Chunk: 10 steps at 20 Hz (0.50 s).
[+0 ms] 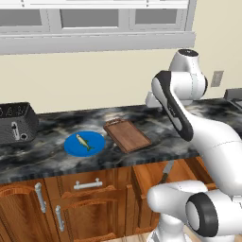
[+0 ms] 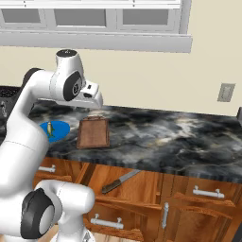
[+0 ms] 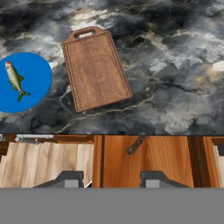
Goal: Pick up the knife from the drawer and place it on the cutting board. Then place the meat from the plate to the cutting board.
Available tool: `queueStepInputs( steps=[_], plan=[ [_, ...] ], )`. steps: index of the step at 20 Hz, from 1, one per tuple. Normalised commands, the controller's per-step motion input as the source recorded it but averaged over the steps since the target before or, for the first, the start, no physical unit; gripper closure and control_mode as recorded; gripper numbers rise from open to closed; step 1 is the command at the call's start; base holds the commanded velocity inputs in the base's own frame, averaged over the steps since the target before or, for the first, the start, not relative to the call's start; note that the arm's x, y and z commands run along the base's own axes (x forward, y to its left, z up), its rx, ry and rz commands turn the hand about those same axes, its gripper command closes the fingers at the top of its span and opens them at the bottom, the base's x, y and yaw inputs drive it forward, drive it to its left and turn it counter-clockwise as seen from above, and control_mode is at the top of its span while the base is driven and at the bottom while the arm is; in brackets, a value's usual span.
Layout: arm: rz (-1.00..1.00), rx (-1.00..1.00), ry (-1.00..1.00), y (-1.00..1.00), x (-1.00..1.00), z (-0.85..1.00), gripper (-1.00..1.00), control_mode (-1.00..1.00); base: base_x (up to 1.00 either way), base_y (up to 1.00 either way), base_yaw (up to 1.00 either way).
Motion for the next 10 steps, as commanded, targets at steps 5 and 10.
queueStepInputs(
  steps=[5, 10],
  plan=[
    [0.0, 0.0, 0.0, 0.0, -0.05, 0.0, -1.0, -1.0, 0.0, 0.0, 0.0],
    [0.0, 0.0, 0.0, 0.0, 0.0, 0.0, -1.0, -1.0, 0.0, 0.0, 0.0]
  ],
)
